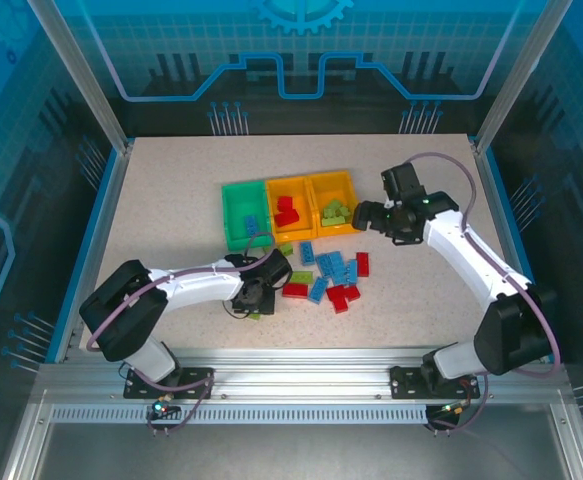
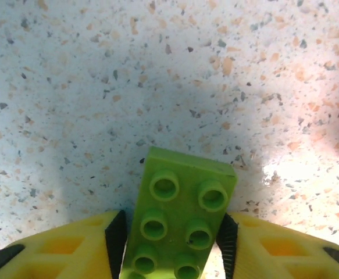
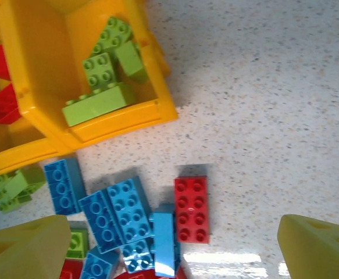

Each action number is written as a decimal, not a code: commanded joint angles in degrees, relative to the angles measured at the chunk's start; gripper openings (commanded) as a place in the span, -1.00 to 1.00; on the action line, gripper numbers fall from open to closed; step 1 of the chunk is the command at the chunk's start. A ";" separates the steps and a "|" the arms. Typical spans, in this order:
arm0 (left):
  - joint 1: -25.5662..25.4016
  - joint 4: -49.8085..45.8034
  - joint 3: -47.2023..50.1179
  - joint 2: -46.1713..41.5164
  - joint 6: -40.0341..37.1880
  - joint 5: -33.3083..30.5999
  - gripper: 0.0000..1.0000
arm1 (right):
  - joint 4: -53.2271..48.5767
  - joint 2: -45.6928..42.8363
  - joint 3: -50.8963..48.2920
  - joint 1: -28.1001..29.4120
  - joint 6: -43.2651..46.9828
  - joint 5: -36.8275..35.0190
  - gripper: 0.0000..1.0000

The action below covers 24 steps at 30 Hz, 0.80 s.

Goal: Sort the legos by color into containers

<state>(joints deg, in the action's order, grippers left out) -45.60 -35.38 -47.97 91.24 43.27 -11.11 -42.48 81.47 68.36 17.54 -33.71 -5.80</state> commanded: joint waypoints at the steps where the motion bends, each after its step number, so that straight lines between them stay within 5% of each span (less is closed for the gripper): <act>1: 0.08 1.93 0.90 2.56 0.53 -0.25 -0.22 | -0.59 -2.55 -1.81 -1.88 1.83 0.07 0.87; 8: 0.73 -2.74 -2.62 -1.19 1.25 -2.76 -0.31 | -0.15 -5.80 -5.58 -4.43 2.73 0.71 0.86; 14: 3.21 -4.28 -14.75 -3.00 -3.20 -3.23 -0.28 | 1.60 -8.29 -12.23 -2.69 2.31 1.41 0.81; 24: 8.72 -6.77 -52.60 20.39 -13.50 8.05 -0.27 | 3.18 -14.07 -23.65 8.87 -2.49 -2.37 0.79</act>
<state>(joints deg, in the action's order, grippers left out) -38.39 -39.11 -93.45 104.90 34.06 -8.12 -39.68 70.30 47.13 24.18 -33.54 -6.24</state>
